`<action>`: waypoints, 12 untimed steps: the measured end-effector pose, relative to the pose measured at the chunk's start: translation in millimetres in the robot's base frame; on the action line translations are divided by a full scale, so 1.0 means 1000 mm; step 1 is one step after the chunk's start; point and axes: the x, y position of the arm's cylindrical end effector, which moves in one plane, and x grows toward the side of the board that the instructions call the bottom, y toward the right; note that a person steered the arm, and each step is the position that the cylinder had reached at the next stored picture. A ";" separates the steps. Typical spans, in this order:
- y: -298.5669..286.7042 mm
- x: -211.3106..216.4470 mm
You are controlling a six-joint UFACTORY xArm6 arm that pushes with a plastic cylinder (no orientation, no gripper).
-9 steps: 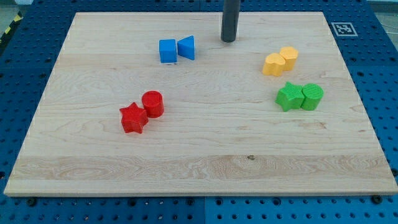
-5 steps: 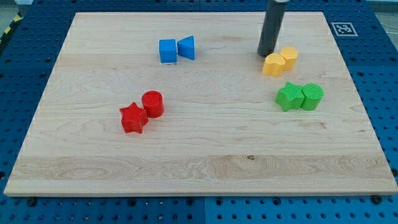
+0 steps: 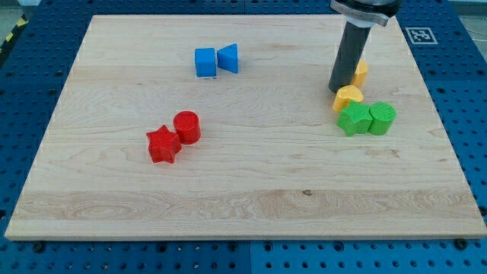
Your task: Move the yellow blocks to the top of the green blocks
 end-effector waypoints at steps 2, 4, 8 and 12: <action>-0.010 -0.005; -0.026 -0.072; 0.051 -0.045; 0.048 -0.006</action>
